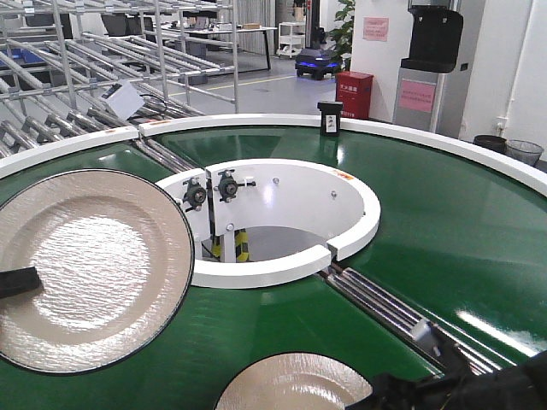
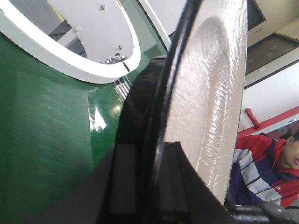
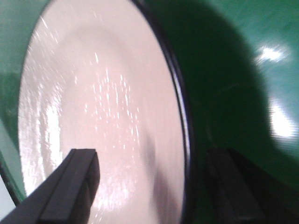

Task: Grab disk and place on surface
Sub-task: 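Grip each plate rim and lift both plates upright off the conveyor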

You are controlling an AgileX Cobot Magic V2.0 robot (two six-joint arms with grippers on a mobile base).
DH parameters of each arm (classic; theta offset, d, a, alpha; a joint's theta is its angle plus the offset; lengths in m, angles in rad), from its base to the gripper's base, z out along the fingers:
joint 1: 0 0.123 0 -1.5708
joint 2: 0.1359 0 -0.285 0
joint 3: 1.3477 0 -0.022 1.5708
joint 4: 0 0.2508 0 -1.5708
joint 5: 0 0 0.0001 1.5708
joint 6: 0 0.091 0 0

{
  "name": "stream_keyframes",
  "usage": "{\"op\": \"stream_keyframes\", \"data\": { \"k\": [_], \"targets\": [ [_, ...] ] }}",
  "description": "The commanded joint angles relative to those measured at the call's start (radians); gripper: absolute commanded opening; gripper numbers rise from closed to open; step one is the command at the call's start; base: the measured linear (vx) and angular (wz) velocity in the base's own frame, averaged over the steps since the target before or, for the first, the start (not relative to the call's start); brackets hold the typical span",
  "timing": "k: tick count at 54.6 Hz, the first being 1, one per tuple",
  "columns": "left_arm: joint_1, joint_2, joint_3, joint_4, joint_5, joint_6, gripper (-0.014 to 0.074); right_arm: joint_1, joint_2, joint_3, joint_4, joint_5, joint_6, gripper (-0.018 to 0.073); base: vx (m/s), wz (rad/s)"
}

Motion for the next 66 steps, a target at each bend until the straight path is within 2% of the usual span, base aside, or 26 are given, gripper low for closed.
{"op": "stream_keyframes", "data": {
  "k": [1, 4, 8, 12, 18, 25, 34, 40, 47, 55, 66],
  "targets": [
    [-0.001, -0.04, -0.029, -0.171, 0.069, -0.016, -0.0001, 0.025, -0.011, -0.027, 0.089, 0.027, -0.05, 0.052, 0.0, 0.0],
    [-0.001, -0.04, -0.029, -0.17, 0.069, -0.017, -0.0001, 0.04, 0.002, -0.028, 0.118, 0.031, -0.066, 0.0507, 0.0, 0.0],
    [-0.001, -0.04, -0.029, -0.169, 0.069, -0.018, -0.0001, 0.053, 0.011, -0.029, 0.156, 0.041, -0.091, 0.0442, 0.0, 0.0],
    [-0.001, -0.04, -0.029, -0.165, 0.067, -0.019, -0.0001, 0.054, 0.01, -0.029, 0.182, 0.058, -0.106, 0.0291, 0.0, 0.0],
    [-0.001, -0.04, -0.029, -0.144, 0.063, -0.037, -0.0001, 0.04, -0.01, -0.029, 0.2, 0.105, -0.107, -0.0017, 0.0, 0.0],
    [-0.002, -0.04, -0.029, -0.1, 0.064, -0.052, -0.0001, -0.004, -0.069, -0.029, 0.207, 0.144, -0.098, -0.0012, 0.0, 0.0],
    [-0.01, -0.04, -0.029, -0.038, 0.07, -0.093, -0.0001, -0.122, -0.226, -0.028, 0.204, 0.172, -0.016, -0.0009, 0.0, 0.0],
    [-0.057, -0.04, -0.028, 0.021, 0.088, -0.102, -0.0001, -0.213, -0.359, -0.028, 0.2, 0.209, 0.029, -0.0009, 0.0, 0.0],
    [-0.133, -0.04, -0.028, 0.022, 0.112, -0.149, -0.0001, -0.291, -0.5, -0.028, 0.156, 0.237, 0.095, -0.0009, 0.0, 0.0],
    [-0.188, -0.087, -0.028, 0.006, 0.115, -0.149, -0.0001, -0.314, -0.648, -0.028, 0.09, 0.231, 0.17, -0.0009, 0.0, 0.0],
    [-0.197, -0.207, -0.028, 0.008, 0.062, -0.211, -0.0001, -0.313, -0.773, -0.028, 0.045, 0.219, 0.224, -0.0009, 0.0, 0.0]
  ]
}}
